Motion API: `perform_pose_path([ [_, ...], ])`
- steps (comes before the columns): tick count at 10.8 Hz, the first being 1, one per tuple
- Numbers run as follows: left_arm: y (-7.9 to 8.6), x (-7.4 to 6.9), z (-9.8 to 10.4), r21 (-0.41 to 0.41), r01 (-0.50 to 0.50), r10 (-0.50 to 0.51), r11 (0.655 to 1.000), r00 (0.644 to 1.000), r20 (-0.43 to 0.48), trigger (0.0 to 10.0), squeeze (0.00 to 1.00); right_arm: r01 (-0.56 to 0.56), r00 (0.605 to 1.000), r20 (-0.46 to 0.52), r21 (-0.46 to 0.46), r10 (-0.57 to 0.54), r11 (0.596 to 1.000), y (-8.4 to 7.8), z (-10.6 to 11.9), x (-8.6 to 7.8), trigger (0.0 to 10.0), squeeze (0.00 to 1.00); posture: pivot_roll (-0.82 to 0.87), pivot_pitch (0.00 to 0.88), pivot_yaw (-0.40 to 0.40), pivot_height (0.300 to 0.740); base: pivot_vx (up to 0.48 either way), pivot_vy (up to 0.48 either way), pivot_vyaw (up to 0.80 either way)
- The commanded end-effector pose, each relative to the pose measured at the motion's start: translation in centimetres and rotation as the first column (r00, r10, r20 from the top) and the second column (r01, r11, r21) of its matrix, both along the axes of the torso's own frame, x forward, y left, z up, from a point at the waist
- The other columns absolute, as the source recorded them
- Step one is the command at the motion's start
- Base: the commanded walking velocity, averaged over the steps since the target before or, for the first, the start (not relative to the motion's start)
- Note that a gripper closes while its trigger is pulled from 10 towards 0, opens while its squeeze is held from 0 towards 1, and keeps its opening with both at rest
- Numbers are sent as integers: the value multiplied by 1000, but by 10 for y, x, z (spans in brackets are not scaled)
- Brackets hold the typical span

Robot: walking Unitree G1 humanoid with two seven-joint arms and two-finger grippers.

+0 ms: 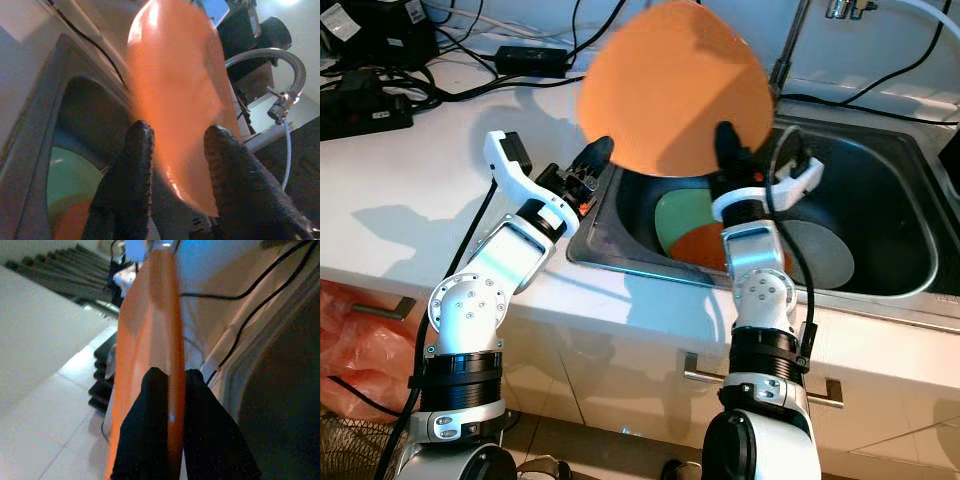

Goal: Kitchen organization

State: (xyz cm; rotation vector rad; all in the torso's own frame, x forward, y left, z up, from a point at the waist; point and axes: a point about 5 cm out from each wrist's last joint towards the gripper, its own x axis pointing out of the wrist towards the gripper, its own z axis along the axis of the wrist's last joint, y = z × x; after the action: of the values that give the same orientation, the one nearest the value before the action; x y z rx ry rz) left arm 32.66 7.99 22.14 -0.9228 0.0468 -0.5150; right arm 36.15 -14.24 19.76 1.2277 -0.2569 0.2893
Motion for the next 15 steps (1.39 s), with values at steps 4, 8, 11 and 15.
perform_pose_path([
  [4,-6,2,-1,90,-1,0,996,1000,2,10000,0,180,984,-10,13,-180,984,-28,13,8,0,0,53,69,-33,740,0,0,0],
  [8,14,8,-4,492,-70,5,868,991,133,10000,0,280,959,8,-183,-283,942,-46,13,10,0,0,56,71,-35,740,0,0,0],
  [11,6,-11,-5,610,92,-251,787,951,181,10000,0,292,951,-7,-318,-310,902,-53,4,12,0,0,55,73,-38,740,0,0,0],
  [15,2,-23,-10,695,162,-389,701,903,182,10000,0,246,946,-57,-510,-318,824,-49,-12,18,10000,0,62,71,-42,740,0,0,0],
])
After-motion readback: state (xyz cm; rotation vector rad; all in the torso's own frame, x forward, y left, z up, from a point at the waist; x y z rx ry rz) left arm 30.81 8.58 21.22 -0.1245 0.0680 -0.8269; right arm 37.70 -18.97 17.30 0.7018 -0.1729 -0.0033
